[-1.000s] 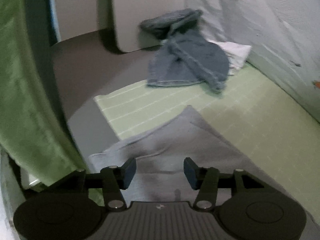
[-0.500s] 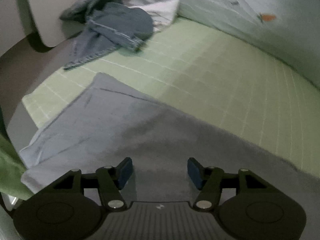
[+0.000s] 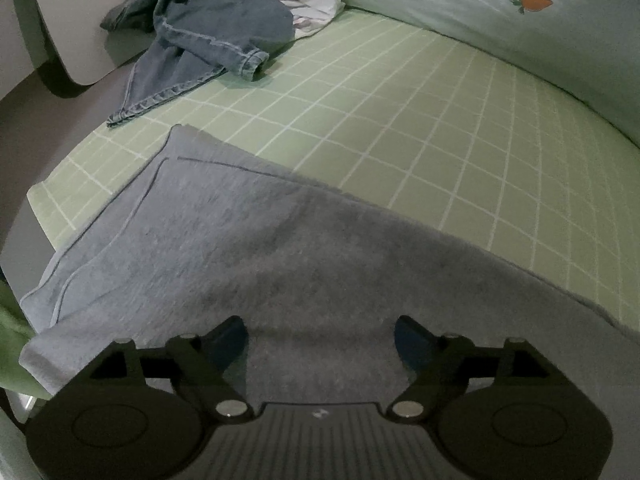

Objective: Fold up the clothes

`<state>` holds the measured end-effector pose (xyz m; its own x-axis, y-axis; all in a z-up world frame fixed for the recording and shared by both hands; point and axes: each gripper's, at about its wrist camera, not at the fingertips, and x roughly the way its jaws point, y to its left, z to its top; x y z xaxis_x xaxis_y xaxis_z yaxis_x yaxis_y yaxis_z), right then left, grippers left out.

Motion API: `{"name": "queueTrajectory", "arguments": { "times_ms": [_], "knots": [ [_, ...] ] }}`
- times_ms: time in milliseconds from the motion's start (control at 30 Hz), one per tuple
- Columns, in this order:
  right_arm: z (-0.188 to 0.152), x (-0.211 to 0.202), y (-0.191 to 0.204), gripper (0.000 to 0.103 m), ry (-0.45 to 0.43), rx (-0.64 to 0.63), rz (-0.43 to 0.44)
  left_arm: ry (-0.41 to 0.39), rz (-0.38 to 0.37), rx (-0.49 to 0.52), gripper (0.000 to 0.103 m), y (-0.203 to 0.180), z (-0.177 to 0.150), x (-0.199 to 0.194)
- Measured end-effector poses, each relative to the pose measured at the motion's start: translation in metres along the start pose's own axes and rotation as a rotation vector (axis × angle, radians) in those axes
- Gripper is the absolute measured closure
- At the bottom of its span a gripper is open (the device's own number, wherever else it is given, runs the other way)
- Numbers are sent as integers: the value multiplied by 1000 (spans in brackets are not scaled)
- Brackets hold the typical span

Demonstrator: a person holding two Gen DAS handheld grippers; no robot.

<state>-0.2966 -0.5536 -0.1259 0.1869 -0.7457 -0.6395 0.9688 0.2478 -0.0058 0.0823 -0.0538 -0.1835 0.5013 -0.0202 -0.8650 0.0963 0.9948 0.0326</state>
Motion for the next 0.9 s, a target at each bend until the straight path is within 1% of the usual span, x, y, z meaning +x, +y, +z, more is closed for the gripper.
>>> {"name": "queueTrajectory", "arguments": {
  "times_ms": [67,167,200,267,467,567,700,800,900],
  "knots": [
    [3,0,-4,41,25,18,4,1,2,-2,15,0,0,1],
    [7,-1,-17,41,48,92,46,5,6,-4,11,0,2,3],
    [8,-2,-21,38,52,114,51,6,7,-3,10,0,3,3],
    [12,-7,-23,28,28,115,24,10,8,0,9,0,5,5],
    [26,-14,-31,23,-12,80,12,14,11,-7,5,-2,7,8],
    [21,-3,-20,21,36,15,41,20,7,-13,5,-2,10,10],
    [3,15,7,17,108,-81,125,34,-11,-43,5,2,15,12],
    [-13,26,32,16,152,-206,151,31,-30,-130,5,13,19,10],
    [-30,36,53,15,174,-345,149,11,-24,-234,5,26,21,9]
  ]
}}
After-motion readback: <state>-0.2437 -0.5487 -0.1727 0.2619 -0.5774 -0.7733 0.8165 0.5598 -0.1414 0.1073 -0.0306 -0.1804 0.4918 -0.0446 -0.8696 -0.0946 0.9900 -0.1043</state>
